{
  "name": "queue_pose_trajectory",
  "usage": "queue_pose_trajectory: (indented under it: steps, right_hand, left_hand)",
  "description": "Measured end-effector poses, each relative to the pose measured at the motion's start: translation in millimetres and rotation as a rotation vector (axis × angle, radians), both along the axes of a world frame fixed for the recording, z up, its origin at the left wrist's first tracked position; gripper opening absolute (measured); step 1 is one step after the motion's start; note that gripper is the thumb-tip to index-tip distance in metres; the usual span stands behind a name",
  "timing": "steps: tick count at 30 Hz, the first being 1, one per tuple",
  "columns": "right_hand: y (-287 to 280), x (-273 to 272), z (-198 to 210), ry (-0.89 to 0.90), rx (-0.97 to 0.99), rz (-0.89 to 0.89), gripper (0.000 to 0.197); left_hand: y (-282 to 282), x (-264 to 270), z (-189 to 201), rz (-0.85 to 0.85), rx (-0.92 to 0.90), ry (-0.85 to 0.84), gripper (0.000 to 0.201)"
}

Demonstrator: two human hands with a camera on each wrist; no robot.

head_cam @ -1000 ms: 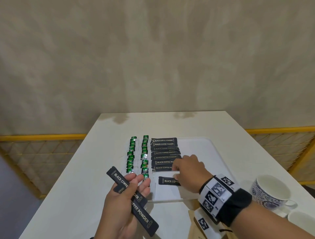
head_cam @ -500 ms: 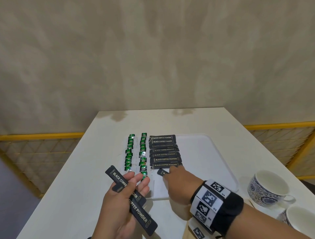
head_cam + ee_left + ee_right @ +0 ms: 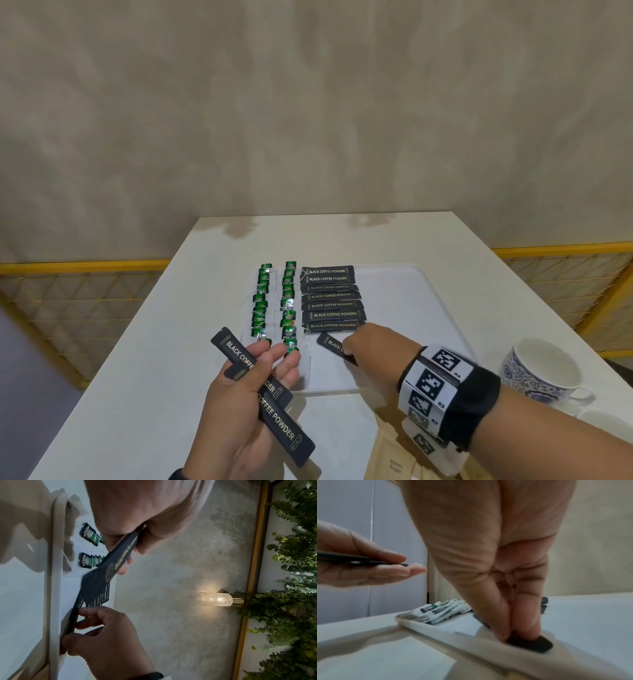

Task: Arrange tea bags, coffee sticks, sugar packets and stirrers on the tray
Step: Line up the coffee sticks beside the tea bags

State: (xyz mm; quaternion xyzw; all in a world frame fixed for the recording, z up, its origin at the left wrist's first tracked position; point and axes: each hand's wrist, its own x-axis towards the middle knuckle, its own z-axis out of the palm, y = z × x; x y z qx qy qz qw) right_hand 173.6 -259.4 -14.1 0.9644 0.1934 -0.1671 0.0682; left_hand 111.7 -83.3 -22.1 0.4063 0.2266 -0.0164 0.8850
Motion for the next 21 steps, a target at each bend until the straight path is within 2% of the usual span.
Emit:
queue_pose_trajectory:
  steps: [14,21]
  right_hand:
    - [8.9,14.9,8.8,-0.026,-0.11,0.165,0.025]
    - [8.2,26.9,2.2,-0.063,-0.079,0.134,0.03]
  left_hand:
    - [-0.3,0.7,-2.5,0.001,0.0,0.003,0.016]
    - [4.3,-0.9,0.0,0.022,-0.011,-0.009,0.016]
